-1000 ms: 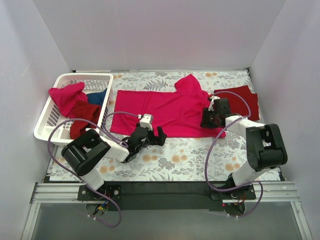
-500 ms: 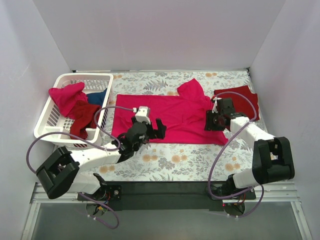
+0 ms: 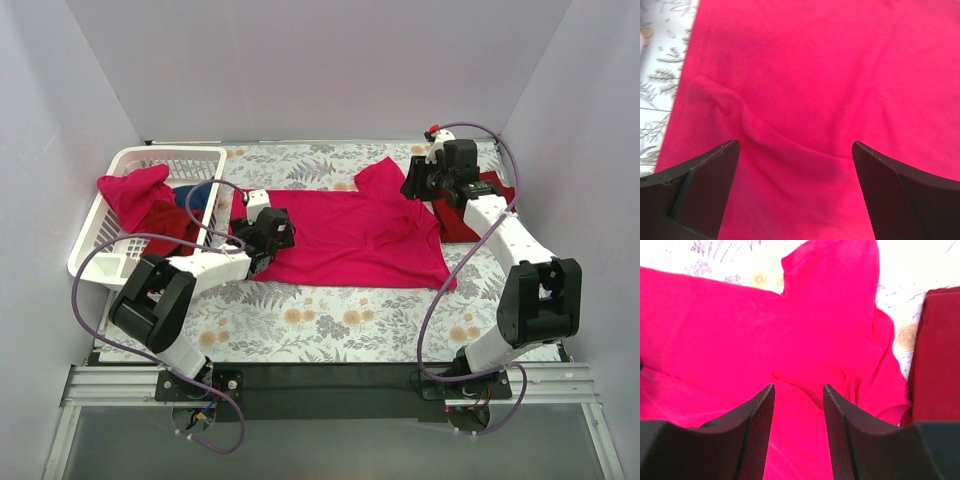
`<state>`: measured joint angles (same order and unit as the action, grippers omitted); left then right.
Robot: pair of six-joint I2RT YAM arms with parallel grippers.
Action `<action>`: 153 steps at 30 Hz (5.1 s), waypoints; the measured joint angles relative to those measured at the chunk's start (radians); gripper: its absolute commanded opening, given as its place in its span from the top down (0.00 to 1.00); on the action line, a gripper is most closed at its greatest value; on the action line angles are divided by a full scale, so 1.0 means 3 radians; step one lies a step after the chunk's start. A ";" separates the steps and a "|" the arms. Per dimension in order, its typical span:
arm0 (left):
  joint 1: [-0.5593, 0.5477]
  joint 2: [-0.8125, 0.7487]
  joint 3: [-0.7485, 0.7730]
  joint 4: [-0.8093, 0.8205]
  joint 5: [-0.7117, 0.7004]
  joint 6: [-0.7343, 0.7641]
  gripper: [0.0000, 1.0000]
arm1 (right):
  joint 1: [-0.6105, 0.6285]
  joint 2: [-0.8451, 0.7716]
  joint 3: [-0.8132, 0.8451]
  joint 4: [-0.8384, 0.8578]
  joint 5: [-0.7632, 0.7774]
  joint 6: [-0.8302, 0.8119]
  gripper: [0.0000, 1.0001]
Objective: Fold and stack the t-shirts
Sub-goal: Fold the tshirt
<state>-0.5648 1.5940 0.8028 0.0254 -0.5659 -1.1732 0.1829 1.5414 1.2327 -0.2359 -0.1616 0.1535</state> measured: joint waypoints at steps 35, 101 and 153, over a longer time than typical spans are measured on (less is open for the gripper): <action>0.0610 0.0514 0.0215 0.0001 -0.0221 0.0036 0.67 | -0.0242 0.0052 -0.0240 0.0277 -0.0544 0.0004 0.60; -0.0434 0.1347 0.1227 0.0568 0.0369 0.0584 0.21 | -0.0229 0.0730 -0.0425 0.0374 -0.0116 -0.0001 0.60; -0.0659 -0.0763 -0.0982 0.1148 -0.0280 -0.0093 0.14 | 0.0114 -0.0211 -0.1680 0.0177 0.0167 0.0029 0.59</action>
<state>-0.7624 1.3651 0.5083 0.3698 -0.6498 -1.2011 0.2173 1.4780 0.7288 -0.1829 -0.1116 0.1623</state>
